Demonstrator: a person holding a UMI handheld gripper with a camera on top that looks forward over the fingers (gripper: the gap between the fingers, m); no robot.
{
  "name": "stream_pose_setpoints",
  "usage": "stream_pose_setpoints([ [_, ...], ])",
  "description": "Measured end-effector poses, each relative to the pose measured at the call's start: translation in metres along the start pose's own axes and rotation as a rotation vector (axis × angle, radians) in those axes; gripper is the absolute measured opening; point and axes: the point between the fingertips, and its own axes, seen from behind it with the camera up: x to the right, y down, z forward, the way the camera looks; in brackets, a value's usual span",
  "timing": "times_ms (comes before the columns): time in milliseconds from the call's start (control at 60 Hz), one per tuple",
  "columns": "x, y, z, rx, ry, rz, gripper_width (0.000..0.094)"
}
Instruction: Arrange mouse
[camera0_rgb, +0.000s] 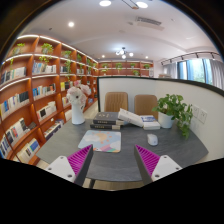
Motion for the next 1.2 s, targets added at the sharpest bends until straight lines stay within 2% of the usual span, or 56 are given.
stream_pose_setpoints([
  [133,0.015,0.024,0.016,-0.03,0.005,-0.015,0.0826],
  [400,0.111,0.099,0.052,-0.166,0.117,0.002,0.0826],
  [567,0.176,0.129,0.084,-0.24,0.178,0.038,0.0825],
  [833,0.242,0.127,0.197,-0.306,0.186,0.057,0.0806],
  [1033,0.26,0.109,0.288,-0.319,0.155,0.076,0.0808],
  [1200,0.264,0.104,0.333,-0.338,0.143,0.085,0.0797],
])
